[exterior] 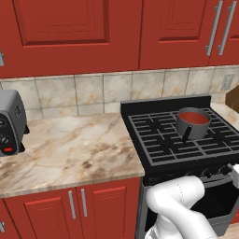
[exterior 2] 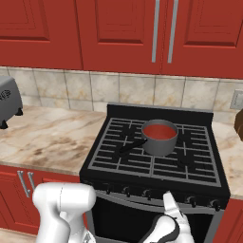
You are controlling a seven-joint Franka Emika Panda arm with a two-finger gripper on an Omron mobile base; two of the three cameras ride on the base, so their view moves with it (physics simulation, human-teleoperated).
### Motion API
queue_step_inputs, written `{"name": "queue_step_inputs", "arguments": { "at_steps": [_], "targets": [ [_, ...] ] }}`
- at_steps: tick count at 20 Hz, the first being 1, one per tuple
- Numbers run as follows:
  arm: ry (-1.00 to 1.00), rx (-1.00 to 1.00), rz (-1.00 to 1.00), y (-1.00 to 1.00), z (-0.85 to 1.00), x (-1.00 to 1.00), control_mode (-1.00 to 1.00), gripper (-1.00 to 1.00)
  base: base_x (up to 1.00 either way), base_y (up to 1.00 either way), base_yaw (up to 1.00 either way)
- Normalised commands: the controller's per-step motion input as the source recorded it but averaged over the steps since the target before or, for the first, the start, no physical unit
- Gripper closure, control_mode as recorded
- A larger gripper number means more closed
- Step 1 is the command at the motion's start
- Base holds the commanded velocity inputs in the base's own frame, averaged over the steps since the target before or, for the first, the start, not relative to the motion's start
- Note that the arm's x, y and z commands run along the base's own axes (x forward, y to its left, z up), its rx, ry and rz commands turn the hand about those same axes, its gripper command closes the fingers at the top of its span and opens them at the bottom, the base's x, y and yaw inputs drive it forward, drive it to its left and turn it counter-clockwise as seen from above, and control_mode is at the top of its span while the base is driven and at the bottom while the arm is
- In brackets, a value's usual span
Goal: Wait until the marinara sauce is simmered to a deep red color and then turn off the stove.
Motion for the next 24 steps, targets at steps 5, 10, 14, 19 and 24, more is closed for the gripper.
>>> {"name": "queue_step_inputs", "arguments": {
  "at_steps": [5, 10, 14, 19, 24],
  "targets": [
    [0.0, 0.0, 0.0, 0.0, 0.0, 0.0, -1.0, -1.0, 0.0, 0.0, 0.0],
    [0.0, 0.0, 0.0, 0.0, 0.0, 0.0, -1.0, -1.0, 0.0, 0.0, 0.0],
    [0.0, 0.0, 0.0, 0.0, 0.0, 0.0, -1.0, -1.0, 0.0, 0.0, 0.0],
    [0.0, 0.0, 0.0, 0.0, 0.0, 0.0, -1.0, -1.0, 0.0, 0.0, 0.0],
    [0.0, 0.0, 0.0, 0.0, 0.0, 0.0, -1.0, -1.0, 0.0, 0.0, 0.0]
  ]
}}
